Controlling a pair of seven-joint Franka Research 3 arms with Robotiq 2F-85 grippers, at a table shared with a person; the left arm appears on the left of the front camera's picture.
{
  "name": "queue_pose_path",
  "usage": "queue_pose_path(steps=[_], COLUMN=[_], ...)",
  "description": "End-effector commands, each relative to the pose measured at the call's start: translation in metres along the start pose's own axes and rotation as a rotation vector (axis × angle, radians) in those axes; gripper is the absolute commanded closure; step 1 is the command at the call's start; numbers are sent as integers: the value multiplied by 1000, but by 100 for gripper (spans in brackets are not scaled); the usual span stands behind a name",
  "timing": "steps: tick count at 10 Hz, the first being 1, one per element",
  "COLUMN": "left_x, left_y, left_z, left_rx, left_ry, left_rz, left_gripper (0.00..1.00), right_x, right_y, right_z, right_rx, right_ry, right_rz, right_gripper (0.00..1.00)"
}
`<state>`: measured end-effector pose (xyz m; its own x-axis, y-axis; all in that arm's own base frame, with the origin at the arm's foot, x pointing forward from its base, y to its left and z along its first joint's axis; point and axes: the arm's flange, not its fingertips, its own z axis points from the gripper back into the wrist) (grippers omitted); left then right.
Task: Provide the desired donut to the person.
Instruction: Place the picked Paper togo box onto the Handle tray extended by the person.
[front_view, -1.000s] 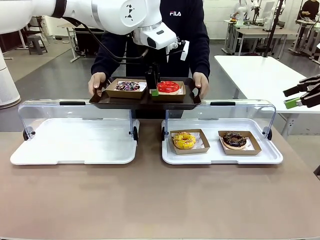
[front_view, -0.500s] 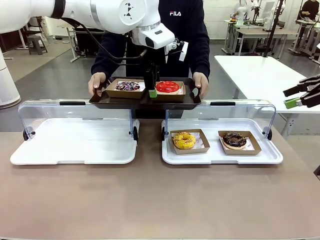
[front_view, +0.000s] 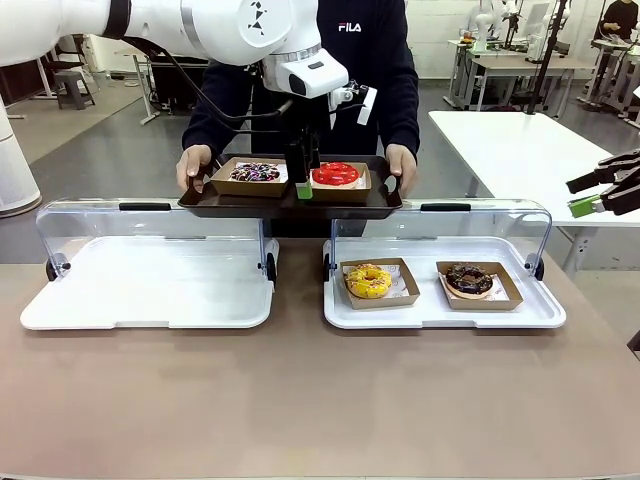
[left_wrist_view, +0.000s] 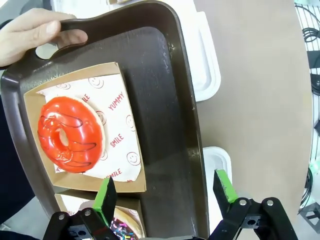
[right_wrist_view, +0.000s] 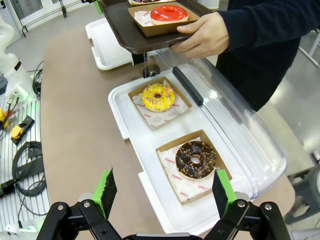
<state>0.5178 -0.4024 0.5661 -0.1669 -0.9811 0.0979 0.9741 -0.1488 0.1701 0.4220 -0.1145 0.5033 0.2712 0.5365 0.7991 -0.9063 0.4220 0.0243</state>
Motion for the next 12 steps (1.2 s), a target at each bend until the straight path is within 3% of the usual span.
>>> queue_pose_path(steps=[1,12], left_x=[0,0], left_y=[1,1], left_z=[-1,-1], left_rx=[23,23], left_ry=[4,4], left_rz=[18,18], left_gripper=[0,0], right_x=[-1,-1], right_y=[0,0], right_z=[-1,-1], right_rx=[9,9], right_ry=[2,2], right_rz=[1,1], right_gripper=[0,0])
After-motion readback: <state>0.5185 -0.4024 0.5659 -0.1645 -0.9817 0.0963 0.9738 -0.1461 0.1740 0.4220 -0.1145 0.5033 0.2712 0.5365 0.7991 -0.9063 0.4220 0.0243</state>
